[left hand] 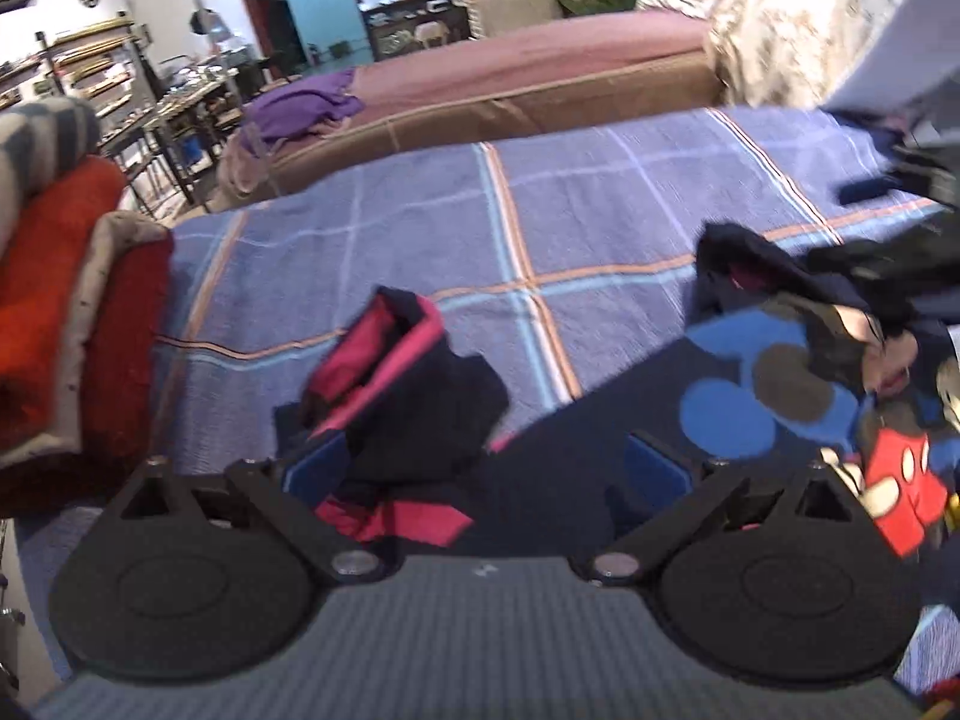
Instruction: Fold small clothes
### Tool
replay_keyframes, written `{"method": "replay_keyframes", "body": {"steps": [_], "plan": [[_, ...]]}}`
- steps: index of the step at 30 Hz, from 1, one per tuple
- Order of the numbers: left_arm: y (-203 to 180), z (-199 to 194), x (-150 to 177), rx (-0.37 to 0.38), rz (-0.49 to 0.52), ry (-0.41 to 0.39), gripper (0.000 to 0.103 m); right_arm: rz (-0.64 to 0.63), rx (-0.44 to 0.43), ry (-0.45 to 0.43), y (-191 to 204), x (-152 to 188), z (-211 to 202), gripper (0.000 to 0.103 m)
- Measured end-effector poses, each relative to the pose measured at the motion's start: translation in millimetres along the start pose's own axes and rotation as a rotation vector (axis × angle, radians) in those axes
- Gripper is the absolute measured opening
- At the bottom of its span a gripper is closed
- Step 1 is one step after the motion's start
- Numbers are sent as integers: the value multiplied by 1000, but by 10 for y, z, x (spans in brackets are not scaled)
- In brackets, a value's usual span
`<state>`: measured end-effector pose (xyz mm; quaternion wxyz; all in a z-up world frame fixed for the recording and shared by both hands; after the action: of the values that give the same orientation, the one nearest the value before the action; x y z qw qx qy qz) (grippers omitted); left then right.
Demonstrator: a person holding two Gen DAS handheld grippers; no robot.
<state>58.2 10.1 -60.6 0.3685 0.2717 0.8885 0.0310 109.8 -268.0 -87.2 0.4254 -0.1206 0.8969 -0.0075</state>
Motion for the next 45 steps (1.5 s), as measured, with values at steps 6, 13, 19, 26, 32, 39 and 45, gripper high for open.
{"method": "replay_keyframes", "body": {"steps": [6,13,19,26,32,39,45], "plan": [[-53,-25,126,16,12,12,100,84,-76,160,49,101,366,5],[116,17,-184,41,-82,-50,99,361,19,-97,-684,-10,-867,4],[-81,-34,-921,71,-26,-206,97,453,41,-131,-745,508,-1931,5],[-709,415,-1202,231,100,-129,97,423,-164,-15,-54,1175,-2357,5],[-1184,522,-387,268,323,43,79,473,-195,27,8,1425,-2434,5],[-1059,63,371,301,271,99,78,490,-191,87,-42,1580,-2188,5],[-905,-56,258,287,187,62,79,476,-213,86,11,1536,-2080,5]]}}
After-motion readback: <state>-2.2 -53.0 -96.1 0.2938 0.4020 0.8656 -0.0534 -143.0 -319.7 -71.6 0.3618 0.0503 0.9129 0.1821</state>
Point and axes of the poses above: each gripper's, at about its wrist camera, not at the fingertips, and z roughly the way its jaws point, y to its left, x to its underside, the point moved 9 cm from there along z, roughly the way its jaws point, and after that the axes turned 5 degrees about z, right-handed, at the moved point
